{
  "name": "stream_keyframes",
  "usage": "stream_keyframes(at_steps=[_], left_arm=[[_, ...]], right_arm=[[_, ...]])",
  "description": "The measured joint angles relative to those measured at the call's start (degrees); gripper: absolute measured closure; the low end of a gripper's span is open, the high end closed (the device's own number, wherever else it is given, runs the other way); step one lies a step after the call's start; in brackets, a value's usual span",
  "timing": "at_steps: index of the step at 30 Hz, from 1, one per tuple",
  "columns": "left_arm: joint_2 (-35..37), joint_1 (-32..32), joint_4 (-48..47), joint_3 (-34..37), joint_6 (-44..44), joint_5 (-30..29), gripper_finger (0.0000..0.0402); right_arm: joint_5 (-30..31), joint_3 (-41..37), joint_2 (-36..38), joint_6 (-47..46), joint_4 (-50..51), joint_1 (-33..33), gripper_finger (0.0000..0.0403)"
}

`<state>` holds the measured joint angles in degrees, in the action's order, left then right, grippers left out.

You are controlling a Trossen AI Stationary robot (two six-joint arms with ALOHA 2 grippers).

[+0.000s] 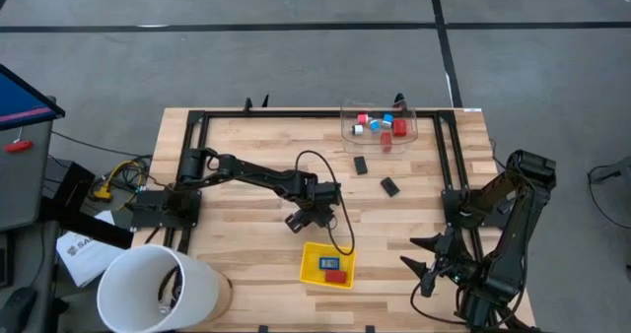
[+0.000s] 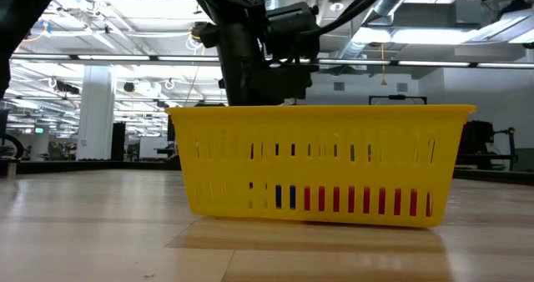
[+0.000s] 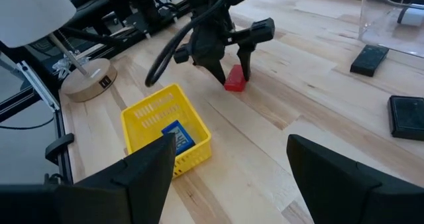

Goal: Pick & Place Office items
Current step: Put the red digital clock into the yellow bin

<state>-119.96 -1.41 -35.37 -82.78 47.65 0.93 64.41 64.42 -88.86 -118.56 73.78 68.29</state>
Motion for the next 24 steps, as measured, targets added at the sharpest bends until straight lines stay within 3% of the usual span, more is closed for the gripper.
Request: stream_keyframes(at_steps=[6,14,19,24], left_arm=[[0.0,0.09,0.39,0.0,-1.64,-0.75,0.0259],[3.55,0.09,0.03,-2.54,-3.78,-4.12,0.0259],[9.78,-1.29,0.33,-4.02,-9.28,-2.22,0.0259],[14.71,-3.07,-2.38,-4.11,-23.56,7.16,0.0259]], right_arm=[[0.04,-0.02,0.0,0.0,-0.29,-0.02,0.0122],[0.07,0.0,0.0,-0.68,-0.27,-0.12,0.0122],[0.12,0.0,0.0,-1.51,0.13,-0.15,0.0122],[0.19,-0.01,0.0,-1.47,0.13,-0.11,0.0122]])
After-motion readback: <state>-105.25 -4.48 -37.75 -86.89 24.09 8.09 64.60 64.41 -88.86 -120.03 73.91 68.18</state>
